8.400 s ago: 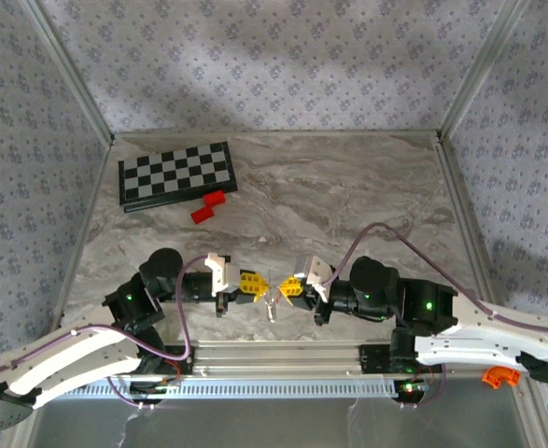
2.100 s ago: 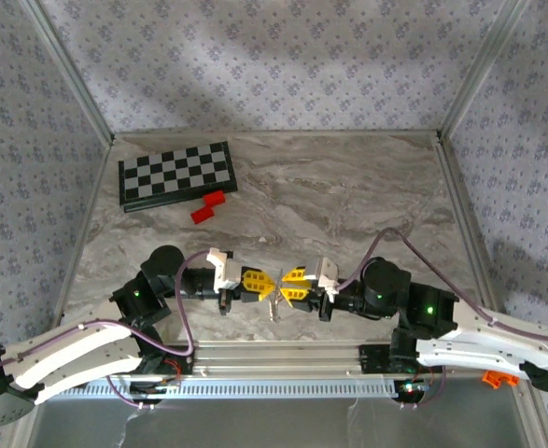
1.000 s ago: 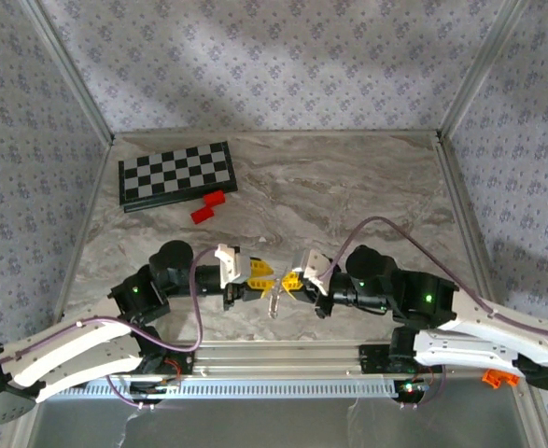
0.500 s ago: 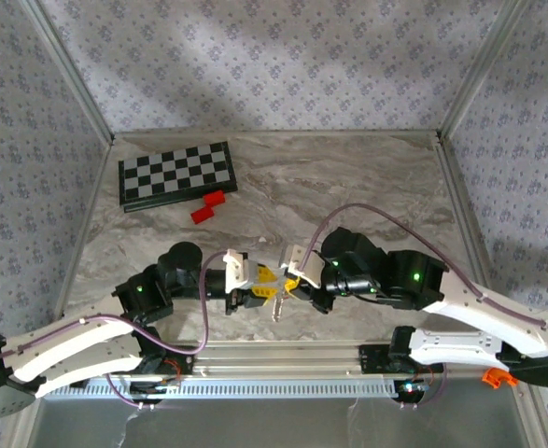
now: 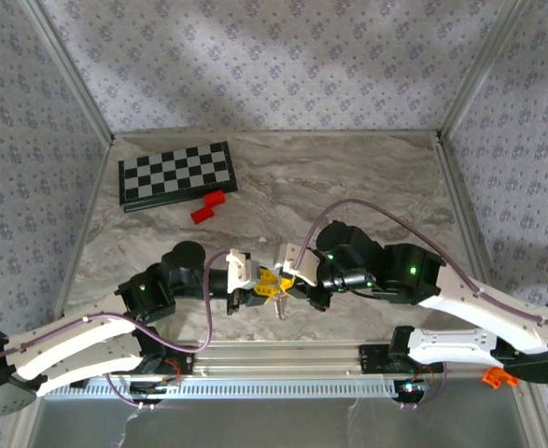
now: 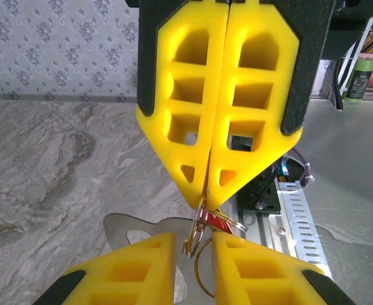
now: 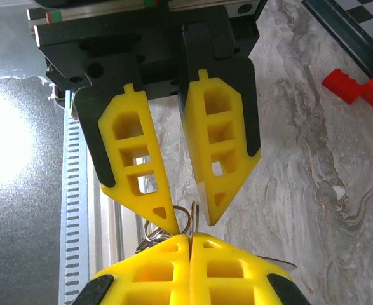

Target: Put the keys on the keyring

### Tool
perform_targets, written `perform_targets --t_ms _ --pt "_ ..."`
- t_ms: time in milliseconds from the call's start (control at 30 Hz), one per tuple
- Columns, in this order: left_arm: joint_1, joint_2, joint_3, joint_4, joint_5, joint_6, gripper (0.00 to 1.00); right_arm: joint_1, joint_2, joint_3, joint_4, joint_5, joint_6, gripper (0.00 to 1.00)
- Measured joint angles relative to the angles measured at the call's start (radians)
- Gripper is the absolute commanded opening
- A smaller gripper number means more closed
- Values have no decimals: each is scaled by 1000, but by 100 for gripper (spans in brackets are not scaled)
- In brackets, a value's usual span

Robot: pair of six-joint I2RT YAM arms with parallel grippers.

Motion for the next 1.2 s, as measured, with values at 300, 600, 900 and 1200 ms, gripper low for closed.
perform_targets --t_ms 300,600,900,1200 --pt "0 0 11 0 0 4 16 0 8 20 -35 -10 -24 0" --pt "-1 5 13 4 8 9 9 0 17 22 -38 -19 -35 0" --pt "-4 10 13 7 15 10 0 -2 16 22 -43 -13 -34 2" --pt "-4 -35 -25 143 14 -36 0 -1 -79 -63 109 20 13 28"
